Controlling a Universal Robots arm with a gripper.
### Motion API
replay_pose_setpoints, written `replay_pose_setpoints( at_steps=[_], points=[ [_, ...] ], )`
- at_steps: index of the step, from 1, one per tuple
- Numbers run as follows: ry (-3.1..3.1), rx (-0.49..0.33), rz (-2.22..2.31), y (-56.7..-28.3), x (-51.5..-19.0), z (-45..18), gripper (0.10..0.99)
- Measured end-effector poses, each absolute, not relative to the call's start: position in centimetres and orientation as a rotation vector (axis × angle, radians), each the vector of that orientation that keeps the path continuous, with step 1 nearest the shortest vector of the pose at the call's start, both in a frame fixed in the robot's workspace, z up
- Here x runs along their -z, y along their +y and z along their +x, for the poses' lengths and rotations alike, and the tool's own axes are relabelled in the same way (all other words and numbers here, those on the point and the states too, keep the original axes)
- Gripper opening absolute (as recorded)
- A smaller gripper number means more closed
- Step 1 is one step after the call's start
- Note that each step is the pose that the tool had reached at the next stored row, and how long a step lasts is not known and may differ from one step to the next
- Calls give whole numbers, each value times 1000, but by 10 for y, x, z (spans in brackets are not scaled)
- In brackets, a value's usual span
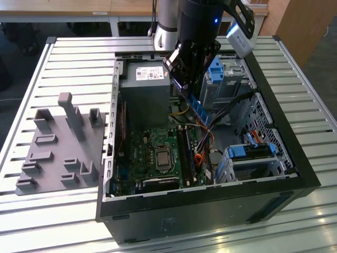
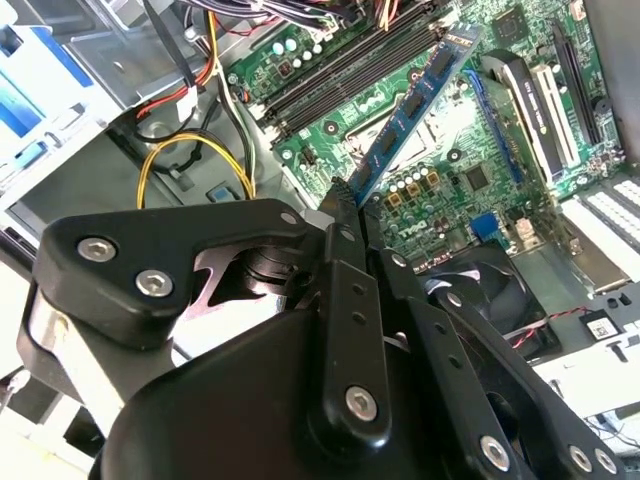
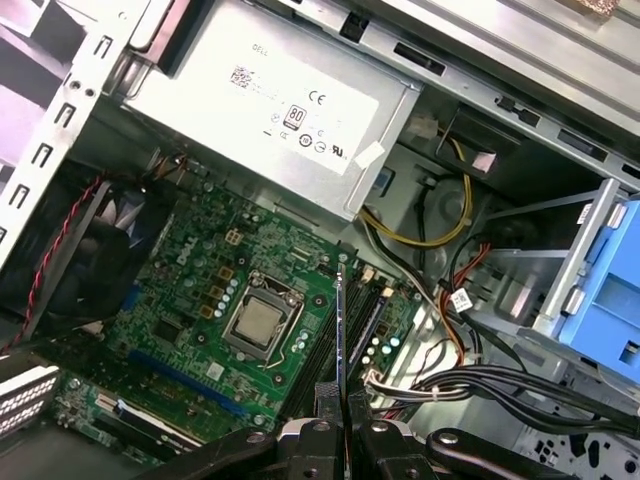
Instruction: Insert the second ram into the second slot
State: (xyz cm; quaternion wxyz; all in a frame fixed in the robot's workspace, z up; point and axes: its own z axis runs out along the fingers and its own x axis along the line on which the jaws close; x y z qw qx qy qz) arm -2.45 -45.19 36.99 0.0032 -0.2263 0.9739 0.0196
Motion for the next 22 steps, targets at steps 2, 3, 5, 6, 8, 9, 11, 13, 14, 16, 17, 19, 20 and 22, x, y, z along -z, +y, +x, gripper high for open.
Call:
replay_pose_setpoints(
  at_steps=[2,3,5,6,8,9,11,13,14,16,17,19,20,22],
  points=[
    [3055,-61,-699,-452,-370,-25,137],
    [3057,-61,-694,-452,-370,-25,137],
    [3059,-61,-684,-452,-370,-25,137],
    [3060,-61,-679,-452,-370,-25,137],
    [3062,-61,-669,-452,-370,-25,137],
    [3063,-61,-664,-452,-370,-25,137],
    [3065,-61,-654,-452,-370,-25,137],
    [3067,-61,-644,-452,-370,-25,137],
    [3068,-61,-639,-452,-370,-25,137],
    [3070,-61,-630,-452,-370,-25,137],
    [3071,-61,-625,-452,-370,-25,137],
    [3072,-61,-616,-452,-369,-25,137],
    [3073,-61,-612,-452,-369,-25,137],
    [3075,-61,-604,-452,-369,-25,137]
  ],
)
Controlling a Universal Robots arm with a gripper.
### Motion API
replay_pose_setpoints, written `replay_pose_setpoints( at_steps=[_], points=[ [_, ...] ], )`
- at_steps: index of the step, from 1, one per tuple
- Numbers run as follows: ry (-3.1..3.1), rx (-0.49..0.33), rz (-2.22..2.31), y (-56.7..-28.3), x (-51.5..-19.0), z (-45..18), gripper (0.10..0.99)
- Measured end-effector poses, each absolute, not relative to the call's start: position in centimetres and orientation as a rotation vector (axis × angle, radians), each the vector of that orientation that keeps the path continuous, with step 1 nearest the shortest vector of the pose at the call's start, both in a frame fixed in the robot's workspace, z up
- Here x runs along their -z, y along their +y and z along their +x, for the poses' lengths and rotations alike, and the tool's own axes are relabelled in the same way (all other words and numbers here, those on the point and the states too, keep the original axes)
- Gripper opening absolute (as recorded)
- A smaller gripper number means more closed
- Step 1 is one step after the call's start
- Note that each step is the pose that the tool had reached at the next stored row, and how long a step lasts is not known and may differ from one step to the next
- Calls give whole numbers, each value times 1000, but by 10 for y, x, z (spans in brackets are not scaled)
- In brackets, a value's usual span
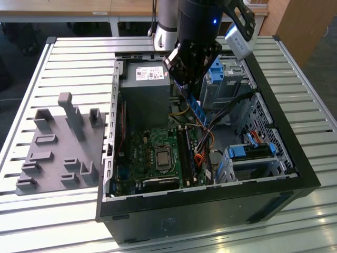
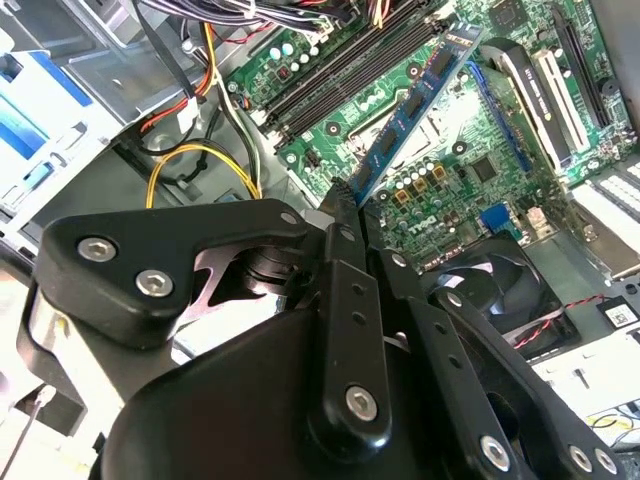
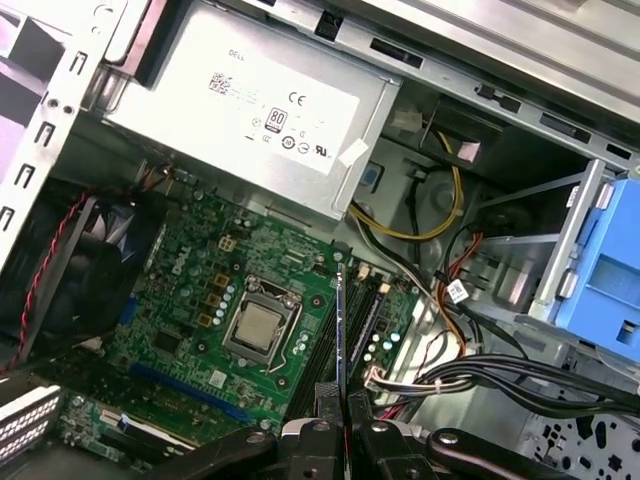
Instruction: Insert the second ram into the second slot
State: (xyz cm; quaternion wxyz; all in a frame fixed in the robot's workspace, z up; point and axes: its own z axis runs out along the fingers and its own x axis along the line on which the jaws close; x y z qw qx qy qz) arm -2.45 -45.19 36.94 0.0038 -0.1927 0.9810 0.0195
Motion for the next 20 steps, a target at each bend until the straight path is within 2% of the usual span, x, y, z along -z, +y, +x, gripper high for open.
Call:
replay_pose_setpoints(
  at_steps=[20],
  points=[
    [3087,-61,-533,-452,-369,-25,137]
  ],
)
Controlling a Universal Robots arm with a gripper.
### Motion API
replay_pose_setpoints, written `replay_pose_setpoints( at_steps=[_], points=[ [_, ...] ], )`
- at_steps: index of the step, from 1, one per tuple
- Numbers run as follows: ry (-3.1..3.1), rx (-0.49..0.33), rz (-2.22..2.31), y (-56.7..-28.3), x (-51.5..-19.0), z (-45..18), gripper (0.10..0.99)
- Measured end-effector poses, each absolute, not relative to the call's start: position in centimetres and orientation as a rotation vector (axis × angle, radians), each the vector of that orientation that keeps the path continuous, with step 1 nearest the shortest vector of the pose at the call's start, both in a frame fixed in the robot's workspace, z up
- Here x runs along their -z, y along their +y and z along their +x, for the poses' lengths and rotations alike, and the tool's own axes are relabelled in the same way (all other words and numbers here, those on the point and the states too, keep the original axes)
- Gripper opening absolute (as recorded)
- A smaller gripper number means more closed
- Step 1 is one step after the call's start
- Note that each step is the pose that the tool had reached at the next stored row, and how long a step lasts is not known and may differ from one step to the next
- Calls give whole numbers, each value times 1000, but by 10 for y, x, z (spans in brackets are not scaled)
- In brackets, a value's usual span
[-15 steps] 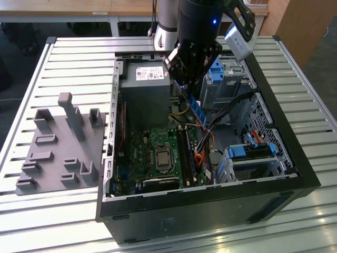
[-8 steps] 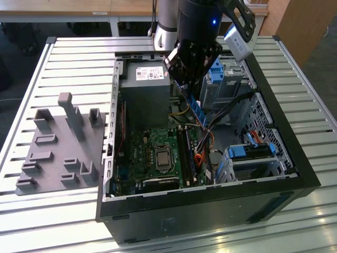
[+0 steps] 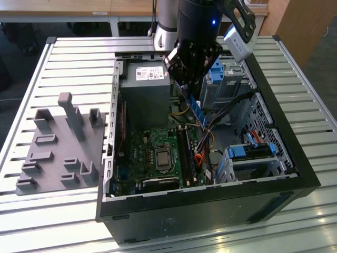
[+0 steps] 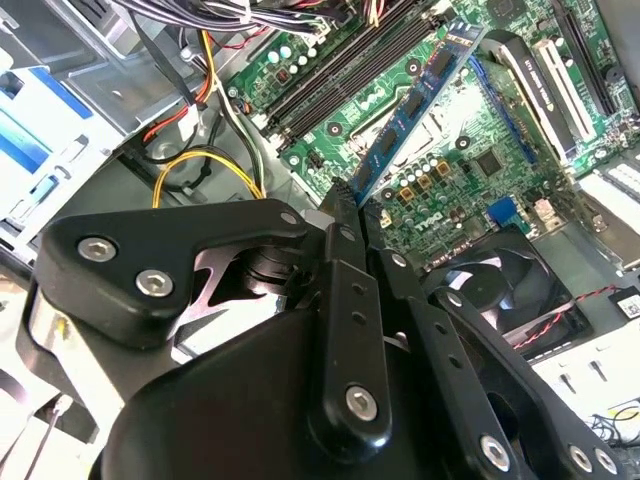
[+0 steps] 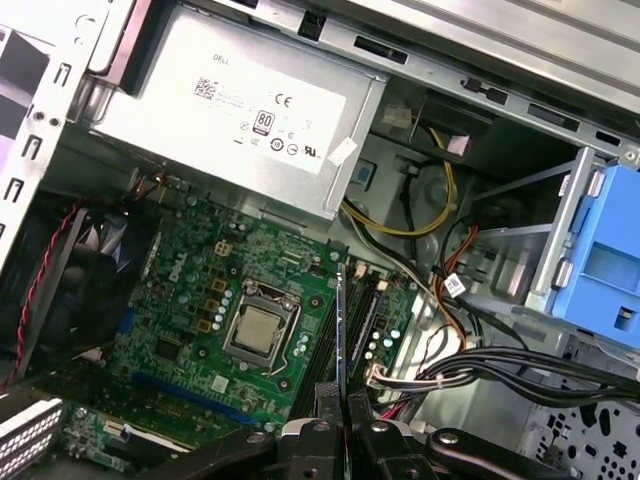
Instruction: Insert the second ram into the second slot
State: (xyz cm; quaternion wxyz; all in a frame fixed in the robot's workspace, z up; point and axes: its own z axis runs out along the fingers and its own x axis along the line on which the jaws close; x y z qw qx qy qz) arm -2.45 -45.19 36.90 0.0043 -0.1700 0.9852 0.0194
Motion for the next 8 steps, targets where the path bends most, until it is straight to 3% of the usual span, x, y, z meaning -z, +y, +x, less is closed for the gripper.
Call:
replay_pose_setpoints(
  at_steps=[8],
  points=[
    [3093,-61,-491,-452,-368,-25,137]
  ],
)
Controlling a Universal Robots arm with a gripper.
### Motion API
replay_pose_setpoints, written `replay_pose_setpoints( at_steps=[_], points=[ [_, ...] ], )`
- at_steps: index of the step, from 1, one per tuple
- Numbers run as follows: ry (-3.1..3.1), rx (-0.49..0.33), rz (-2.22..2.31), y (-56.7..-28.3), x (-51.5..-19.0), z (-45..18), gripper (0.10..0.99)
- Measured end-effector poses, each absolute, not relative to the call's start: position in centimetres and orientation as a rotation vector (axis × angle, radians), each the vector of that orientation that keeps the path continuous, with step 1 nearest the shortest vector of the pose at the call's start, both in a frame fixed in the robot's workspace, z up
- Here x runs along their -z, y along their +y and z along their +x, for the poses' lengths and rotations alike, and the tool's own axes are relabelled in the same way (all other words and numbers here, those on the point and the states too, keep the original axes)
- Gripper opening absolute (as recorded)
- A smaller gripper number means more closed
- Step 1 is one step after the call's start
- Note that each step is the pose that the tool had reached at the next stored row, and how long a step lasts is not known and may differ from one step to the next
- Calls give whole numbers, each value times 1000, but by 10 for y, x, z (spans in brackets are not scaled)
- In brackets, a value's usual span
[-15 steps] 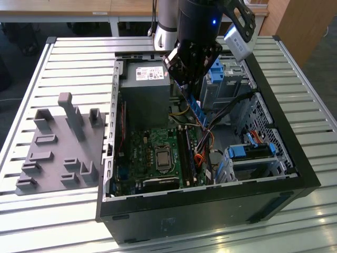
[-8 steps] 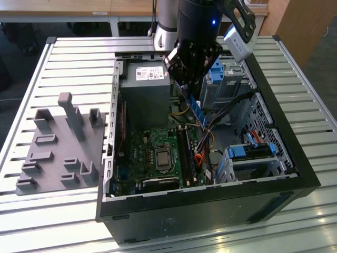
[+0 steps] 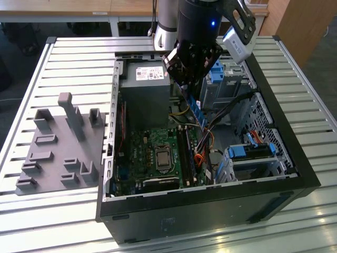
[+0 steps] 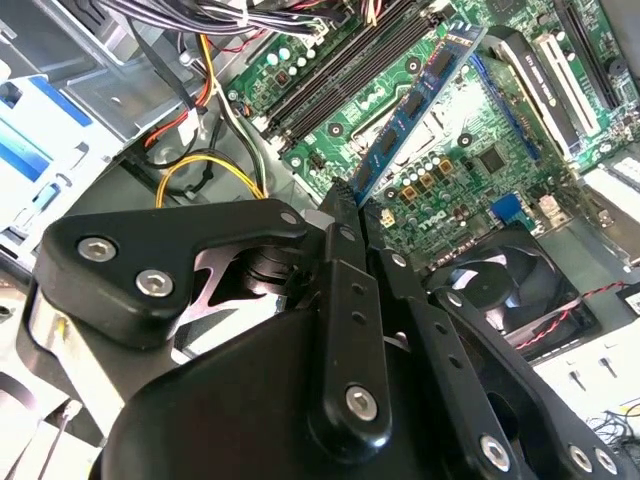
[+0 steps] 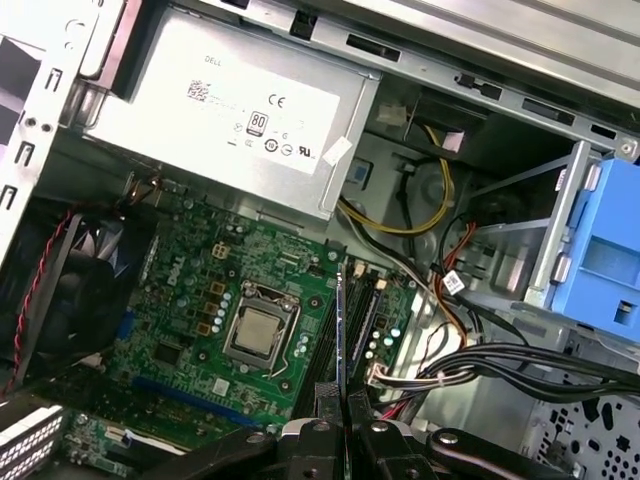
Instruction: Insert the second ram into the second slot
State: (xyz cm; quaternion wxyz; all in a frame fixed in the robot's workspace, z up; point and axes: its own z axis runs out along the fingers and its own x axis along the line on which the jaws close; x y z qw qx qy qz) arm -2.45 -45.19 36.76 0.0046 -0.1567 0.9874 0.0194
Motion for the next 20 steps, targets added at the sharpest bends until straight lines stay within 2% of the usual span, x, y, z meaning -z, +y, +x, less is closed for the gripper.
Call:
replay_pose_setpoints(
  at_steps=[20],
  points=[
    [3121,-59,-222,-453,-355,-25,137]
  ],
)
